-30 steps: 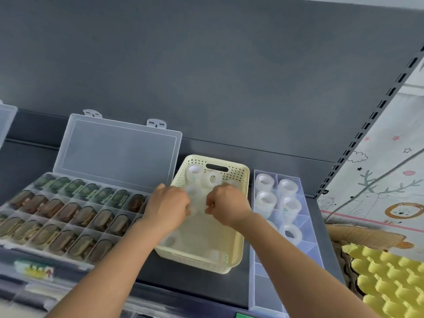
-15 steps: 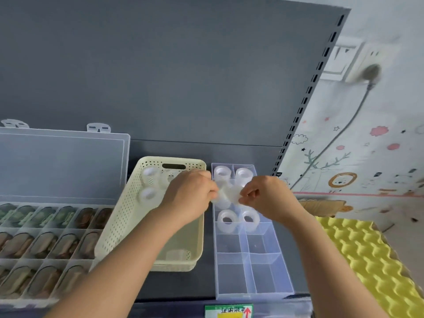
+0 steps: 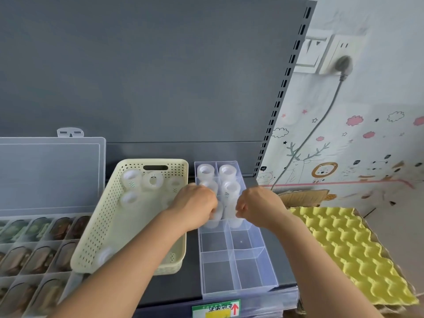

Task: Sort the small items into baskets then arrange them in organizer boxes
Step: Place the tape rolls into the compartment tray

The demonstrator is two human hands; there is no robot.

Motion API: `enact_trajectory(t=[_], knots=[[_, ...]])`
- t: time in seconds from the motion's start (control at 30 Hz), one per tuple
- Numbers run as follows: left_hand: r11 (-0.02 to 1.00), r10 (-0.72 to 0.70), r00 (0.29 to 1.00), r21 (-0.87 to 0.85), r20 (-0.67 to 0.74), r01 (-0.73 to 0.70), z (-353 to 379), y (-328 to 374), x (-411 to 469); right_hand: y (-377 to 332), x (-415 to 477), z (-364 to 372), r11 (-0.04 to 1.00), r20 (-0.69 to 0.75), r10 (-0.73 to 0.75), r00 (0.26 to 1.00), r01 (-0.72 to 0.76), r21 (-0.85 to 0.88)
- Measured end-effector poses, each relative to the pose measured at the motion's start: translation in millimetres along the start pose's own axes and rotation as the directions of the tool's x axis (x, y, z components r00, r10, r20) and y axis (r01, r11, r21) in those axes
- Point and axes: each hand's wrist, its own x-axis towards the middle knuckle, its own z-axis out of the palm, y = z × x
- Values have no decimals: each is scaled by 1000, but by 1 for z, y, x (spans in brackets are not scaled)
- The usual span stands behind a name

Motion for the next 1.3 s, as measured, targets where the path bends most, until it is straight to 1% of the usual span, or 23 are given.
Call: enact_trajectory(t=[0.1, 0.17, 0.27, 0.33, 0.37, 0.43, 0.5, 0.57, 0.63, 0.7, 0.77, 0.8, 0.87, 1.0, 1.1, 1.2, 1.3], knots=[[1000, 22, 999, 6, 49, -22, 3, -3, -1, 2, 2, 1, 1000, 54, -1, 999, 2, -5], [1000, 7, 1000, -5, 30, -7, 5, -5, -1, 3, 3, 1, 1000, 42, 6, 999, -7, 26], [996, -27, 998, -88, -63, 22, 4, -8, -6, 1, 5, 2, 998, -17, 13, 1000, -12, 66], [982, -49, 988, -188, -149, 20, 2, -17, -15, -5, 6, 0, 998, -56, -3, 998, 7, 62], [967, -79, 983, -252, -166, 35, 0, -22, -21, -10, 6, -1, 998, -85, -20, 996, 26, 64], [926, -160, 980, -361, -117, 108, -5, -37, -36, -28, 7, -4, 991, -131, -74, 989, 88, 105], [892, -233, 973, -399, -6, 211, -8, -55, -55, -53, 5, -6, 967, -109, -173, 979, 190, 168], [880, -299, 951, -362, 80, 307, -8, -73, -74, -79, 2, -4, 930, -44, -291, 956, 293, 221], [873, -352, 920, -293, 172, 389, -6, -88, -92, -102, -1, -1, 899, 25, -394, 919, 380, 217], [872, -376, 874, -202, 308, 447, -3, -94, -108, -121, -3, 6, 878, 90, -474, 876, 462, 128], [875, -381, 824, -125, 419, 468, 0, -96, -119, -136, -3, 12, 857, 170, -504, 847, 514, -19], [876, -389, 807, -95, 444, 474, 2, -96, -122, -141, -3, 13, 854, 217, -494, 842, 517, -58], [873, -418, 795, -49, 440, 486, 5, -94, -126, -147, -1, 14, 853, 300, -478, 826, 518, -67], [879, -434, 808, -9, 398, 476, 17, -84, -127, -151, 3, 14, 844, 369, -487, 792, 535, -33], [873, -443, 806, -16, 392, 487, 24, -79, -127, -150, 5, 18, 861, 319, -485, 814, 508, 13], [861, -488, 796, 47, 357, 507, 24, -74, -123, -146, 6, 23, 875, 182, -482, 857, 480, 56], [853, -522, 810, 140, 266, 503, 22, -70, -118, -140, 6, 26, 868, 31, -489, 872, 483, 119]])
